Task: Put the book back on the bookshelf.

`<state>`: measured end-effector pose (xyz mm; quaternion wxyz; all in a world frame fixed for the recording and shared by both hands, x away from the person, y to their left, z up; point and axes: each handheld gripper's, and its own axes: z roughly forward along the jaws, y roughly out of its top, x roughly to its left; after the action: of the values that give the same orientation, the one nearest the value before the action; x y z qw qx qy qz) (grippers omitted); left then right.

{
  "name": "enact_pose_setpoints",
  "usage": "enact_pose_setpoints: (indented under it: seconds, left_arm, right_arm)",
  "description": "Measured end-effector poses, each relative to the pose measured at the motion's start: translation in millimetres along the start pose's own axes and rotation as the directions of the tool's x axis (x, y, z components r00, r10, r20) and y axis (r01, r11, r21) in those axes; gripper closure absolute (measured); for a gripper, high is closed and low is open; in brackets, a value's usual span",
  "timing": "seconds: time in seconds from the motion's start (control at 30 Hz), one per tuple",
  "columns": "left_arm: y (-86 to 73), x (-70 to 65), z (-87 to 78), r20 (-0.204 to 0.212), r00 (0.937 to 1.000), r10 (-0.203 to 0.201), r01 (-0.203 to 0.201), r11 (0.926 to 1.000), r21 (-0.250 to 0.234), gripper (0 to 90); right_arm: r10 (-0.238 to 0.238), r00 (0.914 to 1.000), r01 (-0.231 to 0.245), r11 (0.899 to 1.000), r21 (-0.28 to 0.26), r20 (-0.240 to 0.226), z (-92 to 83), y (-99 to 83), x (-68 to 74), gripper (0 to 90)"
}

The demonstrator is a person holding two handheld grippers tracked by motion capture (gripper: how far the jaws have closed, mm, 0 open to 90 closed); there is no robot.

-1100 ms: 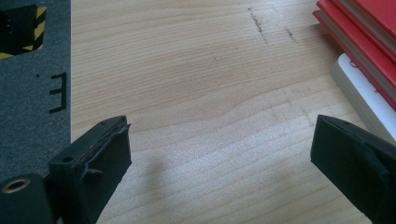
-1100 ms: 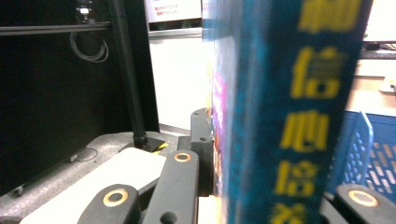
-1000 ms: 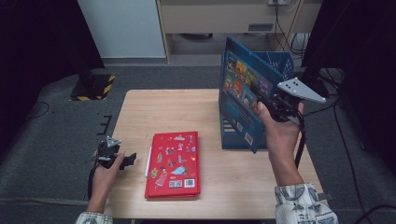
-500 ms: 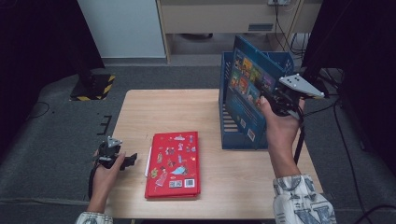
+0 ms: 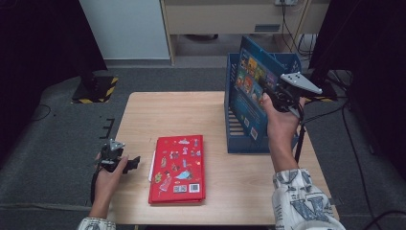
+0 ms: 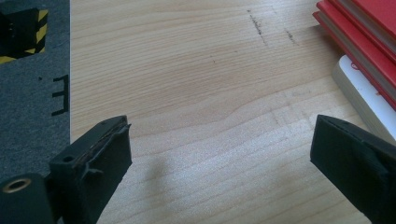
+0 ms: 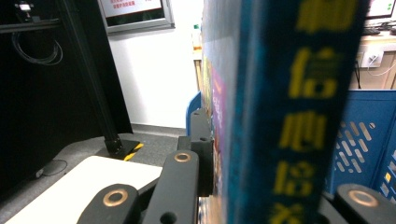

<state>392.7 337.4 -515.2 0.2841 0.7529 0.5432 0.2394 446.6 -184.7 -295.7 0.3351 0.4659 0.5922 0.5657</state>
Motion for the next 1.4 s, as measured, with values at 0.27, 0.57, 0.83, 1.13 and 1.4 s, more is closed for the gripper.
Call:
enact_pose_setpoints:
  seconds: [0.27,0.57,0.83,1.13,1.4]
  left_arm:
    - [0.0,-0.1,0.1,-0.001,1.0,0.002,-0.002,1.0,0.001,4.4]
    - [0.1,-0.3,-0.2,-0.001,1.0,0.002,-0.002,1.0,0.001,4.4]
    - [0.1,-0.7,-0.5,-0.001,1.0,0.004,-0.004,1.0,0.002,4.5]
    - [-0.1,-0.5,-0.5,0.001,1.0,0.003,-0.003,1.0,0.0,4.5]
    - [0.0,-0.8,-0.4,0.003,1.0,0.003,-0.003,1.0,0.0,4.6]
  right_arm:
    - [0.003,1.0,-0.003,1.0,0.007,0.003,4.7,-2.4,0.3,83.3]
    - [0.014,0.9999,-0.014,1.0,0.011,0.006,11.7,-0.9,-0.8,83.3]
    - [0.007,0.9999,-0.007,1.0,0.008,0.015,17.5,4.8,0.3,83.3]
    - [0.005,0.9994,-0.005,1.0,0.006,0.034,32.6,12.2,-0.8,83.3]
    - [0.008,0.9992,-0.008,1.0,0.005,0.038,44.3,14.1,0.2,83.3]
